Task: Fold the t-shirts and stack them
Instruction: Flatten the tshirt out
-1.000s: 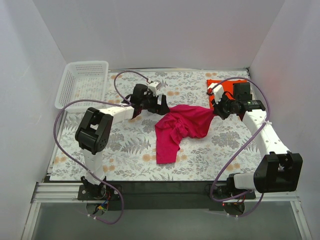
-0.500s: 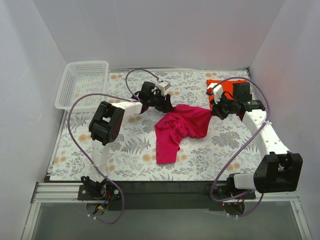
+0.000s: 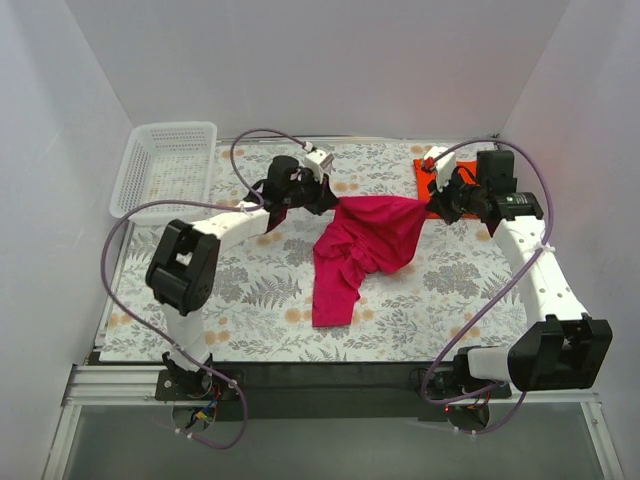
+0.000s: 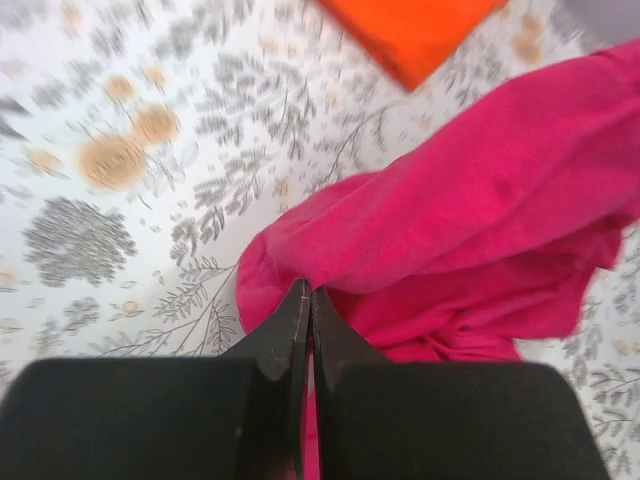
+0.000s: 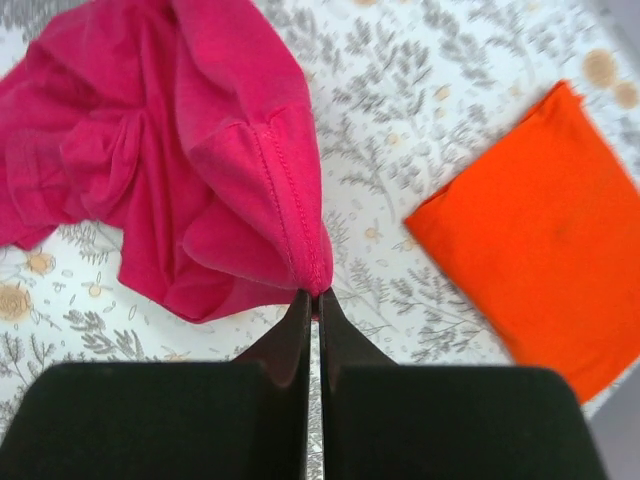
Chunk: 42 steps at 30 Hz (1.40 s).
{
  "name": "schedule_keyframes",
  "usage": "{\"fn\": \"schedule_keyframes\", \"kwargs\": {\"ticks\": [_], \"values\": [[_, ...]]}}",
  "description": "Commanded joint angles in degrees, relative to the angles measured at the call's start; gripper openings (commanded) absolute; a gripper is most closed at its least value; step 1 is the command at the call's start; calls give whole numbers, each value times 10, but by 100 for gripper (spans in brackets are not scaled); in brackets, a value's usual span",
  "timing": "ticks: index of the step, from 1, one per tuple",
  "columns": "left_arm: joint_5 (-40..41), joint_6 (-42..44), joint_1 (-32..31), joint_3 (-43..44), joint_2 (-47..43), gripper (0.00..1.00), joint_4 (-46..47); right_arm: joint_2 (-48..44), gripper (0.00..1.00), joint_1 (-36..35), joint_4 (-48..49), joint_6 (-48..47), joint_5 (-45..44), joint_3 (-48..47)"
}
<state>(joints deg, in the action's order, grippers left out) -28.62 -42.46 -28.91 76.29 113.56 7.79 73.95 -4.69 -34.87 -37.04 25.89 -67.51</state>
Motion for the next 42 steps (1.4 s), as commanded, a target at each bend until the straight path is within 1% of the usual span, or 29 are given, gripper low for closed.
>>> {"fn": "schedule_keyframes", "kwargs": {"ticks": [1, 3, 4, 6, 7, 11, 18, 21, 24, 27, 30, 31, 32, 34, 37, 38, 40, 41, 42], "values": [[66, 11, 0, -46, -152, 0, 71, -27, 1, 5, 19, 35, 12, -79], [81, 12, -1, -71, -198, 0, 93, -28, 1, 5, 19, 45, 14, -101], [90, 13, -1, -92, -242, 0, 101, -29, 1, 5, 18, 54, 18, -125], [110, 17, -1, -107, -278, 0, 118, -30, 1, 5, 17, 62, 21, -147], [116, 19, -1, -116, -315, 0, 122, -30, 1, 5, 17, 67, 25, -168], [139, 42, -1, -119, -385, 0, 130, -26, 1, 5, 1, 75, 33, -234], [179, 94, -1, -115, -467, 0, 109, -42, 1, 5, -2, 58, 5, -320], [174, 105, 0, -124, -503, 0, 114, -46, 1, 5, -6, 56, 0, -354], [160, 109, -1, -130, -527, 0, 112, -55, 1, 6, -22, 50, 17, -382], [149, 113, -1, -137, -557, 0, 113, -60, 1, 11, -49, 43, 68, -396], [140, 115, -1, -139, -577, 0, 103, -69, 1, 13, -72, 32, 131, -390], [137, 116, -1, -139, -579, 0, 100, -70, 1, 12, -84, 25, 171, -384], [129, 115, 0, -141, -586, 0, 93, -72, 1, 13, -95, 7, 194, -383], [126, 110, -1, -143, -594, 0, 93, -79, 1, 13, -116, 2, 252, -381], [120, 106, -1, -142, -612, 0, 97, -81, 1, 14, -129, 2, 293, -392], [118, 105, -1, -135, -619, 0, 97, -80, 1, 17, -131, 6, 297, -408], [102, 99, -1, -127, -627, 0, 98, -77, 1, 35, -130, 21, 318, -428], [93, 96, -1, -119, -630, 0, 98, -76, 1, 41, -130, 27, 326, -454], [87, 92, 0, -113, -639, 0, 99, -72, 1, 64, -129, 34, 336, -467]]}}
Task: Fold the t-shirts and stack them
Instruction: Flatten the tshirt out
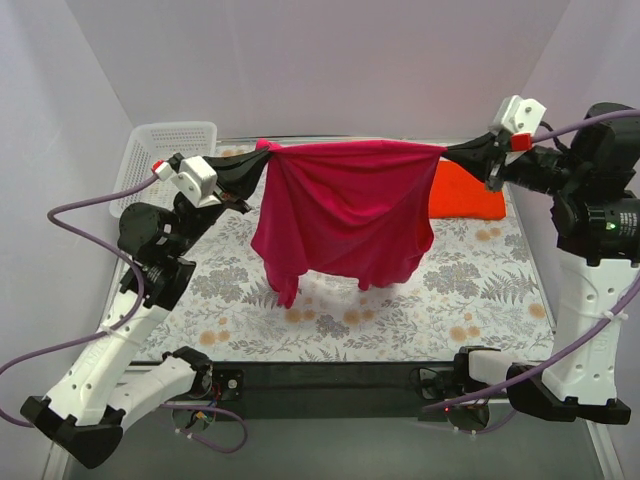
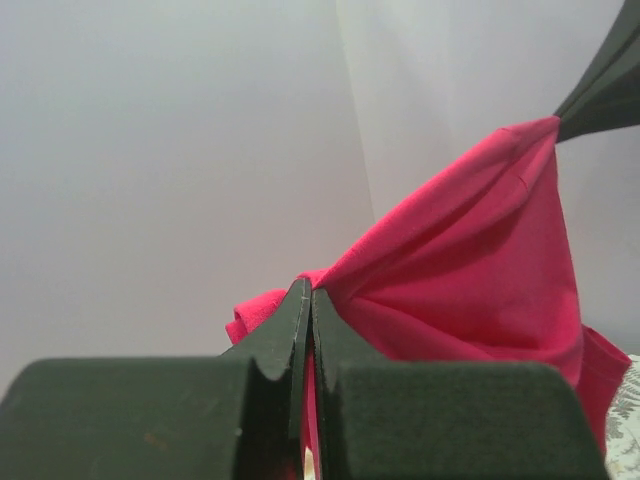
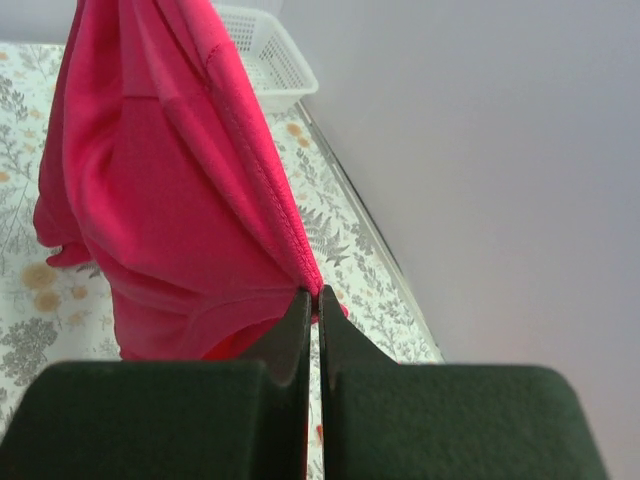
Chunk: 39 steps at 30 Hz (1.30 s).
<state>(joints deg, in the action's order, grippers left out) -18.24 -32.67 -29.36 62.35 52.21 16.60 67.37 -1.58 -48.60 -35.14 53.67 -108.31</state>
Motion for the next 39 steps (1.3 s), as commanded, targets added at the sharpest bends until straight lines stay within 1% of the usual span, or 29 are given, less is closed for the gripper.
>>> {"fn": "schedule_keyframes", "kwargs": {"ticks": [1, 3, 7, 12, 15, 17, 19, 23, 24, 26, 27, 29, 30, 31, 33, 34, 35, 37, 38, 39], "values": [[-33, -8, 4, 30, -29, 0, 11, -6, 1, 43, 7, 26, 76, -74], [-47, -20, 4, 41, -42, 0, 13, -3, 1, 69, 9, 37, 91, -113], [-75, -43, 4, 55, -66, 0, 16, -11, 1, 101, 9, 54, 111, -147], [-91, -75, 4, 57, -92, 0, 31, -32, 1, 134, 8, 68, 127, -170], [-100, -87, 4, 58, -100, 0, 42, -41, 1, 149, 9, 77, 121, -190], [-98, -86, 4, 49, -101, 0, 48, -43, 1, 153, 13, 81, 101, -189], [-79, -76, 4, 38, -98, 0, 49, -43, 1, 154, 18, 86, 75, -176], [-39, -50, 4, 1, -71, 0, 48, -38, 1, 154, 33, 81, 36, -117], [-33, -49, 4, -19, -55, 0, 50, -38, 1, 154, 36, 77, 35, -79], [-22, -42, 4, -42, -31, 0, 62, -40, 1, 154, 46, 64, 40, -34], [-20, -42, 4, -65, -19, 0, 68, -42, 1, 153, 52, 63, 43, 22], [-16, -39, 4, -90, 27, 0, 90, -44, 1, 153, 67, 57, 50, 86], [-16, -40, 4, -112, 49, 0, 96, -47, 1, 153, 92, 58, 51, 120], [-16, -38, 4, -122, 90, 0, 104, -47, 1, 152, 110, 56, 50, 199], [-17, -33, 4, -139, 143, 0, 129, -47, 1, 150, 163, 66, 43, 285], [-21, -28, 4, -153, 169, 0, 141, -44, 1, 148, 239, 71, 26, 376], [-17, -27, 4, -158, 231, 0, 166, -37, 1, 140, 270, 74, 13, 411], [-4, -26, 4, -159, 296, 0, 192, 0, 1, 130, 349, 80, -35, 488], [10, -29, 4, -155, 352, 0, 207, 17, 1, 121, 368, 80, -51, 505], [17, -30, 4, -147, 385, 0, 208, 53, 1, 117, 380, 81, -66, 513]]}}
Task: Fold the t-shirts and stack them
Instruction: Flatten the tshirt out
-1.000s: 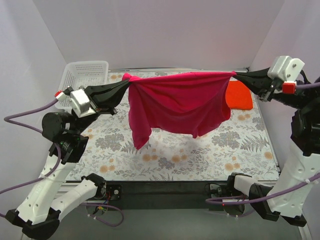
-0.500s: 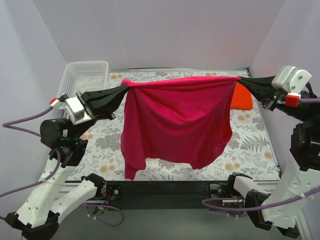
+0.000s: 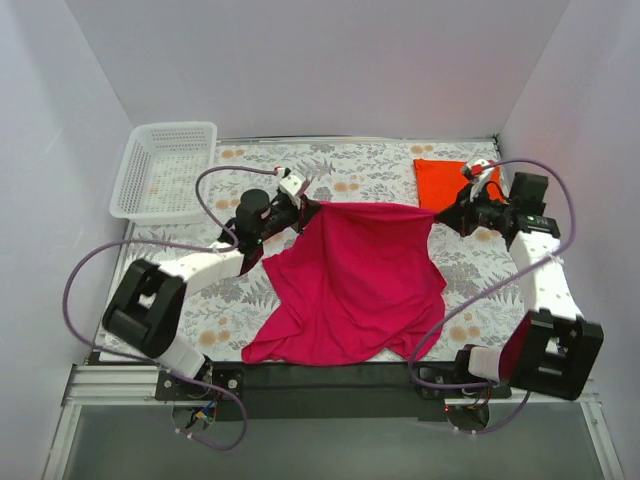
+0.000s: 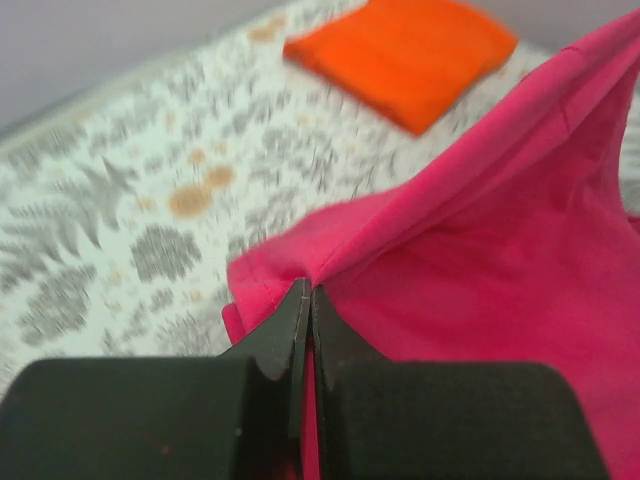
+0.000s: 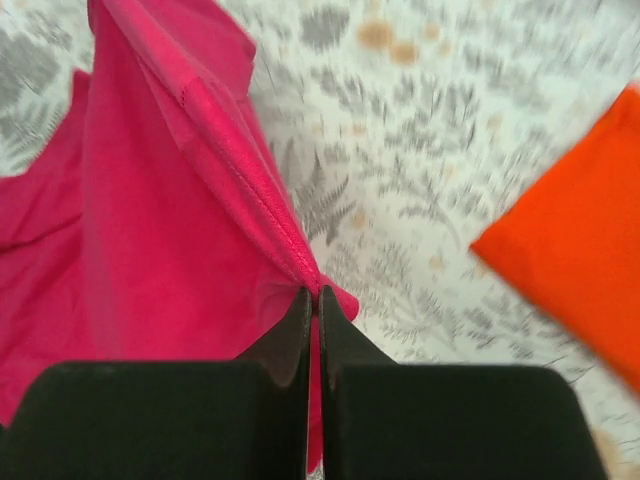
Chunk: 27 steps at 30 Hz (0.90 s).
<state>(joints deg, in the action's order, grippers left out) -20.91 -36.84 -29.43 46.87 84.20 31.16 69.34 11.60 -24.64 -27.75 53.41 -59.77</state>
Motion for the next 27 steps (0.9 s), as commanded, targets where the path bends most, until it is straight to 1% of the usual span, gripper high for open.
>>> {"fn": "schedule_keyframes", "kwargs": {"ticks": [1, 2, 3, 5, 6, 8, 9, 10, 11, 12, 13, 14, 15, 16, 17, 18, 19, 20, 22, 24, 25, 27], "values": [[47, 11, 5, 19, 90, 0, 60, 52, 1, -17, 152, 9, -87, 33], [50, 8, 4, 38, 136, 0, 52, 69, 1, -22, 158, 10, -96, 36], [59, 5, 4, 50, 155, 0, 46, 101, 1, -23, 159, 13, -105, 34], [62, -2, 3, 77, 188, 0, 28, 129, 1, -25, 158, 16, -124, 31], [65, -3, 3, 82, 208, 0, 22, 132, 1, -25, 158, 16, -129, 32], [83, -11, 3, 92, 221, 0, 10, 135, 1, -25, 158, 16, -145, 33], [90, -14, 3, 96, 222, 4, 7, 132, 1, -25, 158, 16, -147, 38], [103, -16, 3, 97, 220, 12, 2, 131, 1, -25, 158, 15, -151, 40], [115, -18, 4, 100, 216, 31, -12, 130, 1, -25, 159, 14, -152, 41], [126, -19, 3, 109, 209, 41, -25, 132, 1, -25, 158, 14, -151, 42], [136, -19, 4, 114, 191, 46, -43, 133, 1, -25, 157, 13, -148, 43], [159, -17, 3, 120, 178, 52, -88, 135, 1, -25, 158, 15, -147, 43], [168, -14, 3, 131, 166, 54, -114, 137, 1, -25, 157, 16, -146, 43], [181, -9, 3, 135, 138, 56, -174, 138, 1, -25, 157, 16, -143, 43], [187, -3, 3, 139, 125, 62, -209, 141, 1, -25, 157, 16, -142, 42], [194, 0, 3, 142, 113, 64, -242, 142, 1, -25, 157, 16, -140, 43], [202, -2, 4, 146, 99, 65, -307, 145, 1, -25, 155, 16, -140, 41], [229, -5, 4, 145, 78, 65, -342, 149, 1, -25, 154, 16, -140, 40], [247, -20, 8, 133, 60, 68, -408, 151, 1, -25, 152, 16, -139, 40], [247, -29, 15, 128, 49, 69, -448, 156, 1, -25, 151, 16, -137, 38], [241, -35, 26, 127, 49, 69, -483, 157, 1, -25, 150, 16, -136, 37], [218, -41, 37, 127, 55, 69, -512, 158, 1, -25, 145, 16, -134, 36]]}}
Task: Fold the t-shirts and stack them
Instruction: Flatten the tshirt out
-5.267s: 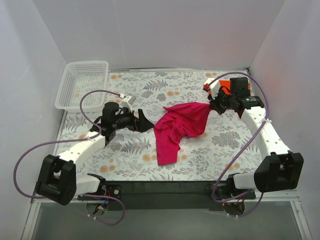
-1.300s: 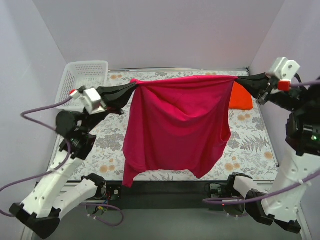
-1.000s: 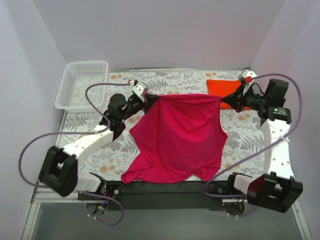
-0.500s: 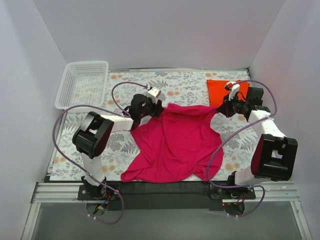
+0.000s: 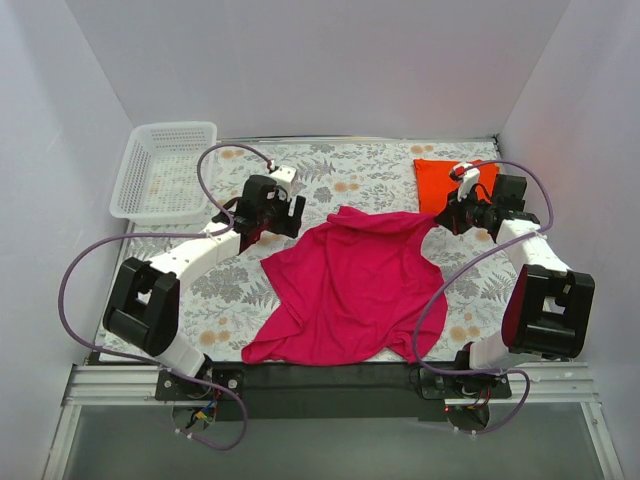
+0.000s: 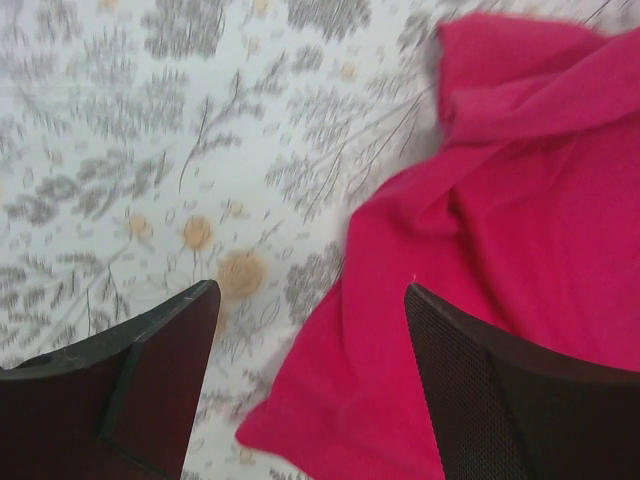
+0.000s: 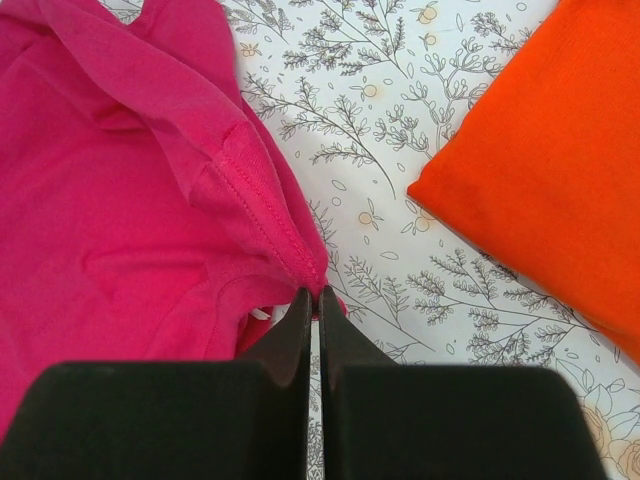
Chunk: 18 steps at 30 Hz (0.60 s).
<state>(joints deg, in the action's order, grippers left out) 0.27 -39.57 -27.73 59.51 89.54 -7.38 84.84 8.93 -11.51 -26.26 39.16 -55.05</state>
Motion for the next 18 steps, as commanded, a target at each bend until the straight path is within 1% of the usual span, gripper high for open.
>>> {"fn": "schedule_keyframes", "kwargs": {"ticks": [1, 4, 9, 14, 17, 18], "values": [[0, -16, 32, -1, 4, 70, -142, 3, 1, 2, 14, 2, 9, -11], [-26, -17, 51, -14, 16, 69, -154, 3, 1, 2, 13, 2, 10, -11], [-20, -10, 56, -7, 50, 68, -176, 8, 1, 2, 10, 2, 11, -12], [-33, -9, 56, -5, 67, 62, -188, 12, 1, 2, 8, 1, 10, -14], [-36, -13, 55, -6, 65, 58, -200, 15, 1, 1, 8, 1, 10, -15], [-38, -16, 56, -9, 64, 55, -203, 15, 1, 2, 8, 0, 10, -15]]}}
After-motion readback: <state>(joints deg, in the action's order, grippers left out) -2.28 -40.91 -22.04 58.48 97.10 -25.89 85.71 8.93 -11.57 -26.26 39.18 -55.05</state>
